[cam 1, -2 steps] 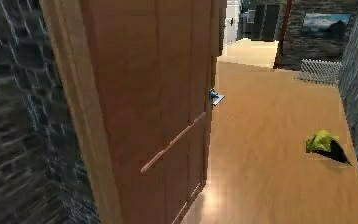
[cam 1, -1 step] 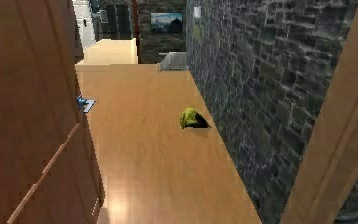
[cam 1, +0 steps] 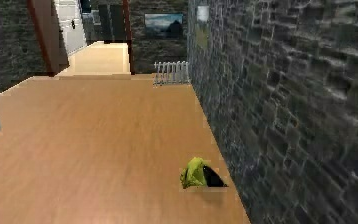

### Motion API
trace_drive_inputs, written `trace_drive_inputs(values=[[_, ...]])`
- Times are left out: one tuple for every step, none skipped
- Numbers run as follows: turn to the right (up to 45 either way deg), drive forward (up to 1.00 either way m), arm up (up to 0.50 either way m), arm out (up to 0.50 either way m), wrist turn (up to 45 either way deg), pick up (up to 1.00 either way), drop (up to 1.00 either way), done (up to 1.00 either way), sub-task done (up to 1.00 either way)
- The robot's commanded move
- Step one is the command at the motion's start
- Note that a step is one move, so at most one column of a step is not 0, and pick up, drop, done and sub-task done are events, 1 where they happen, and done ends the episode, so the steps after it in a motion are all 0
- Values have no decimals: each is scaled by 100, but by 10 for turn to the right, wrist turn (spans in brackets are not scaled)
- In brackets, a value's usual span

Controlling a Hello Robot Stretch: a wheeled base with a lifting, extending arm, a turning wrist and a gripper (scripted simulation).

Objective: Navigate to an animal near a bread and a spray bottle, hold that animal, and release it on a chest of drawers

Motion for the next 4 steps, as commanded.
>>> trace_drive_inputs(values=[[0, 35, 0, 0, 0, 0, 0, 0, 0], [-180, 0, 0, 0, 0, 0, 0, 0, 0], [0, 100, 0, 0, 0, 0, 0, 0, 0], [0, 100, 0, 0, 0, 0, 0, 0, 0]])
